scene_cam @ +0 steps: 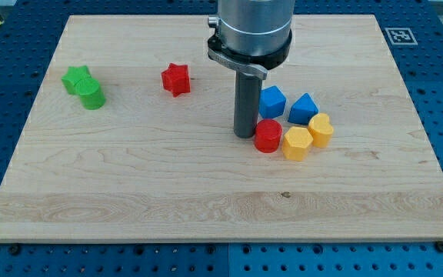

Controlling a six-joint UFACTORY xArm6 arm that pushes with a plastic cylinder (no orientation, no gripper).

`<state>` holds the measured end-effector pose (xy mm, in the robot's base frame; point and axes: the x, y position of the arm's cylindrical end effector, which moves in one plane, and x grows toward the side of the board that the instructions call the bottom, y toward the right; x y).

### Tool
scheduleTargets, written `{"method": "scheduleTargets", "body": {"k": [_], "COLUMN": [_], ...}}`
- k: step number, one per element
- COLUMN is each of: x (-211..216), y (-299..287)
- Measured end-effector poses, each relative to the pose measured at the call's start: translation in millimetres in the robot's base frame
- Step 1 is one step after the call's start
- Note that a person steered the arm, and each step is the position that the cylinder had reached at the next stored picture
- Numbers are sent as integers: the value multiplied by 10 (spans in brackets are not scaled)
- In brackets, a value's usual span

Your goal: Place your arm at the top left of the red star

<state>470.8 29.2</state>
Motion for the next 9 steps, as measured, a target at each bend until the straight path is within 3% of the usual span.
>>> {"method": "scheduleTargets", "body": {"k": [4, 5, 7, 8, 9], "x": [-182, -209, -856, -1376, -1675], "y": [17, -270, -371, -533, -927]}}
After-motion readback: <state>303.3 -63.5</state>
